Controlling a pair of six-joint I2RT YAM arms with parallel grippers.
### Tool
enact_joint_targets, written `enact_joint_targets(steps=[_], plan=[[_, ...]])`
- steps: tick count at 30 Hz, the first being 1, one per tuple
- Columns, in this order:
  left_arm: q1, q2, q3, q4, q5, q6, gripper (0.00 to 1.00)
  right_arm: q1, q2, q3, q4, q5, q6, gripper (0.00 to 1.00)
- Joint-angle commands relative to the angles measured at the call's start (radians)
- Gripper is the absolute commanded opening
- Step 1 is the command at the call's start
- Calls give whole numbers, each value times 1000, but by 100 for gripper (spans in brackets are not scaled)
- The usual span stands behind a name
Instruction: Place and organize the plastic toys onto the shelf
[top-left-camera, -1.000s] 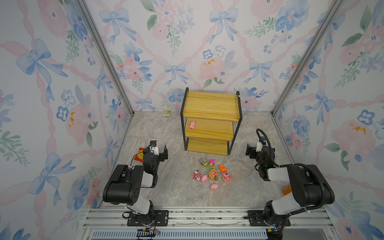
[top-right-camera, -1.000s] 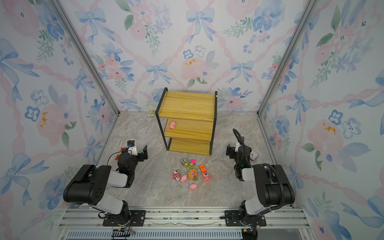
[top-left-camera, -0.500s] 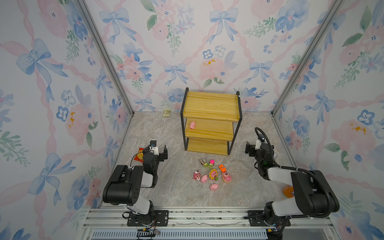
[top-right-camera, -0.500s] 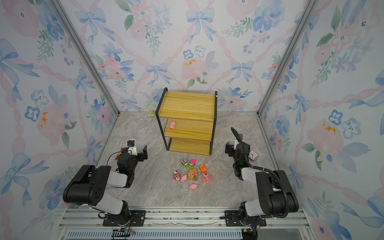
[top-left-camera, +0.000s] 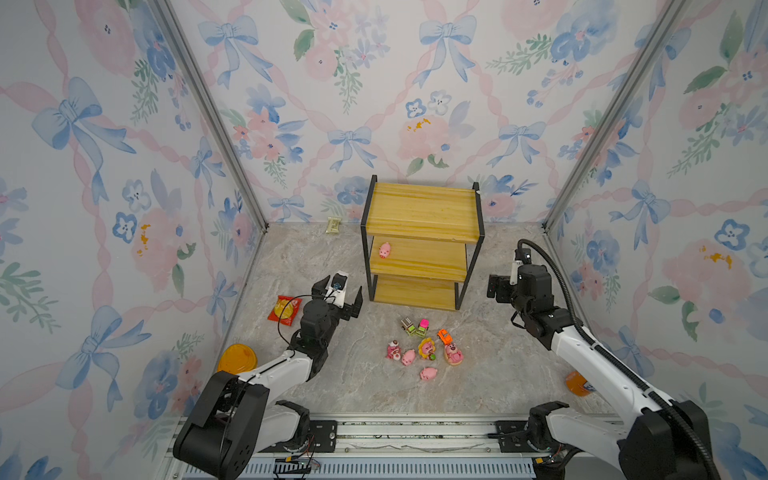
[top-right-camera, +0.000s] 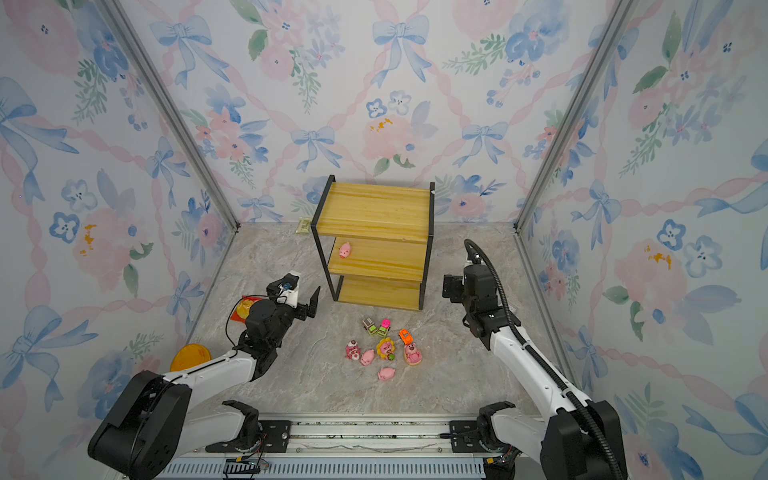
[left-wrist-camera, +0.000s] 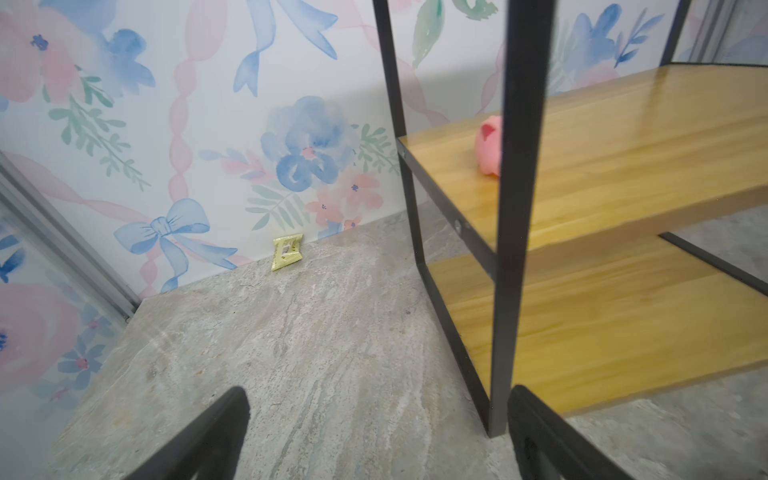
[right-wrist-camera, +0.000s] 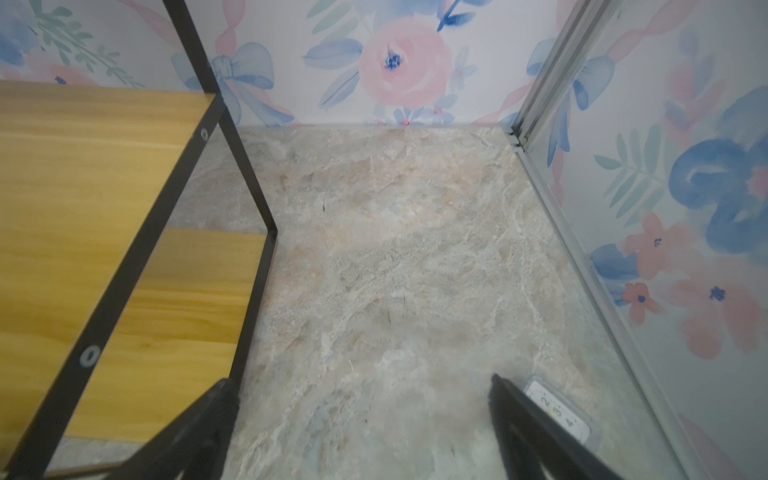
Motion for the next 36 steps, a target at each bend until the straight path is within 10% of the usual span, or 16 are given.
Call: enact_joint_targets(steps=[1,12,36], plan=[[-65,-78,6,-203,-13,5,98,28,-71,-33,-232,27,119,97],[-405,-353,-103,-290,-10,-295,84,111,-286,-74,-392,-47,294,97],[-521,-47,-87,-289,68,-414,55,113,-308,-99,-410,-52,294,97]])
